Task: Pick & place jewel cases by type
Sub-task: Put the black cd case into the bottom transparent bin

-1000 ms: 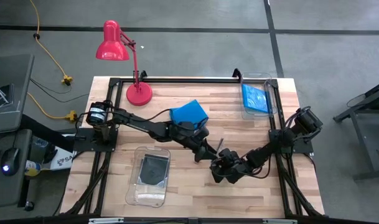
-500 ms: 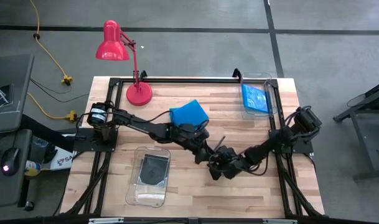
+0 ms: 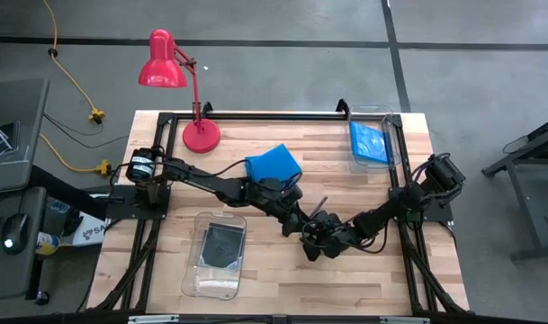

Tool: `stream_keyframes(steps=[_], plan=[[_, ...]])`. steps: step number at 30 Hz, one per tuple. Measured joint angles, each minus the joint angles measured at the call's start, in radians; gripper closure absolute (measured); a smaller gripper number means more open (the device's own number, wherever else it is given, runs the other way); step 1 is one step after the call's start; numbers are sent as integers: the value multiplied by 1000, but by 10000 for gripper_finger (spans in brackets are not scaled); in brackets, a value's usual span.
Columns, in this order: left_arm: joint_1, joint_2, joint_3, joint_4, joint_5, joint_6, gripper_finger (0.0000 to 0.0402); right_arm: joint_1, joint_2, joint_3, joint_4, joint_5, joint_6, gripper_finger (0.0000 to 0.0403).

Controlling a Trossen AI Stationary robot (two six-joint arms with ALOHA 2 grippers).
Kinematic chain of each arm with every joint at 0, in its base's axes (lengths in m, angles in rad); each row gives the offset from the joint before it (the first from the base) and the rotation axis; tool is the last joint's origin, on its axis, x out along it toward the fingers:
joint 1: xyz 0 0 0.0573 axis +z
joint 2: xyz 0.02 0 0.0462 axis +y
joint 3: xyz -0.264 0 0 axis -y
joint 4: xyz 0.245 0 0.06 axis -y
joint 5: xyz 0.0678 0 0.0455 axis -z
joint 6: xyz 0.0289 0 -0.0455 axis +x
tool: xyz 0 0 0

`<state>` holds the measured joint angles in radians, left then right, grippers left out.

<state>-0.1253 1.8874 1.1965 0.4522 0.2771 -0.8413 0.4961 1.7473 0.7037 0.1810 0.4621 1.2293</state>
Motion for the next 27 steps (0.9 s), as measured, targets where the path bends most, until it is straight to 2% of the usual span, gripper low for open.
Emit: stream_keyframes(steps=[10, 15, 27], plan=[[1, -2, 0, -7, -14, 24, 163, 1, 0, 0, -4, -9, 0, 192], [1, -2, 0, 51, -14, 26, 163, 2, 0, 0, -3, -8, -2, 192], [21, -2, 0, 91, 38, 22, 163, 2, 0, 1, -3, -9, -7, 192]])
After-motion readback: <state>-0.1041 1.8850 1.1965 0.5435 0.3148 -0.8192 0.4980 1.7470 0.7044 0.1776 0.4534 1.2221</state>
